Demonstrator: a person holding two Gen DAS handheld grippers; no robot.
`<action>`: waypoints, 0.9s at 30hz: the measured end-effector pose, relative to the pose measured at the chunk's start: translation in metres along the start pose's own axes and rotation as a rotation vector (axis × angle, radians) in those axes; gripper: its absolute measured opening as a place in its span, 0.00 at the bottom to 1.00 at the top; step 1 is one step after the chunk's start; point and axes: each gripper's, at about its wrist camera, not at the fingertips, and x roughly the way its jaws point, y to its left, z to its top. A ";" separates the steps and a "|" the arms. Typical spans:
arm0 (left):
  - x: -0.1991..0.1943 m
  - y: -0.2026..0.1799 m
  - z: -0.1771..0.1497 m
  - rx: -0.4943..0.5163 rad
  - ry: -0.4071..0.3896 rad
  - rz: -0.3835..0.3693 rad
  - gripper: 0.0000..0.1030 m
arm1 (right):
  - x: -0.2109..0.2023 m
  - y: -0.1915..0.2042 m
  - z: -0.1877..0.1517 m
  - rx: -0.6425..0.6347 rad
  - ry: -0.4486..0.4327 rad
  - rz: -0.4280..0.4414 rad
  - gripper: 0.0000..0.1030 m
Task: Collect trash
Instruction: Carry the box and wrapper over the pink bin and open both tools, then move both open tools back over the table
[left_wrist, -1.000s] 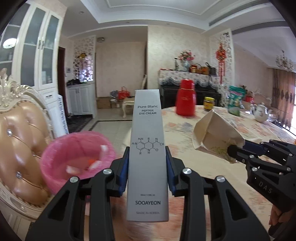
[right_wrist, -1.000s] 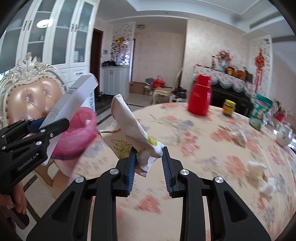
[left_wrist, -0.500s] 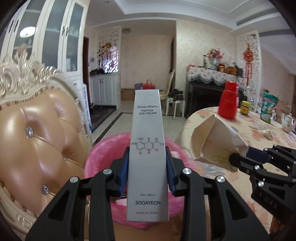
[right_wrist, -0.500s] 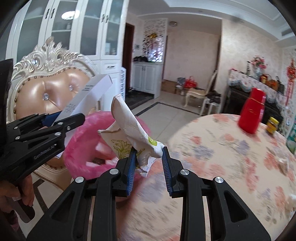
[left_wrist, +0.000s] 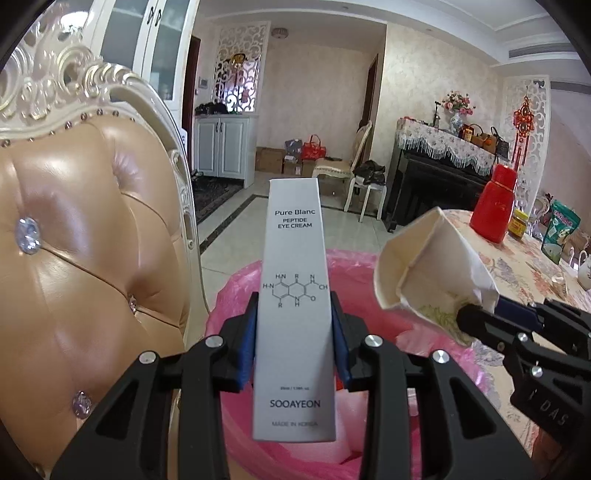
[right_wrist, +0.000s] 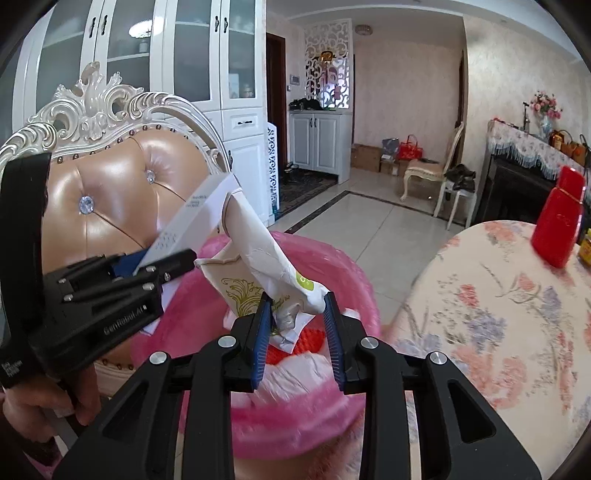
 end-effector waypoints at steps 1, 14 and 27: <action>0.001 -0.001 -0.001 0.001 0.002 0.004 0.34 | 0.004 0.001 0.001 0.001 0.004 0.012 0.30; -0.021 0.019 -0.017 -0.070 -0.030 0.092 0.75 | -0.013 -0.007 -0.014 0.012 -0.015 0.004 0.50; -0.084 -0.103 -0.054 0.084 -0.077 0.005 0.95 | -0.132 -0.092 -0.087 0.056 -0.035 -0.188 0.68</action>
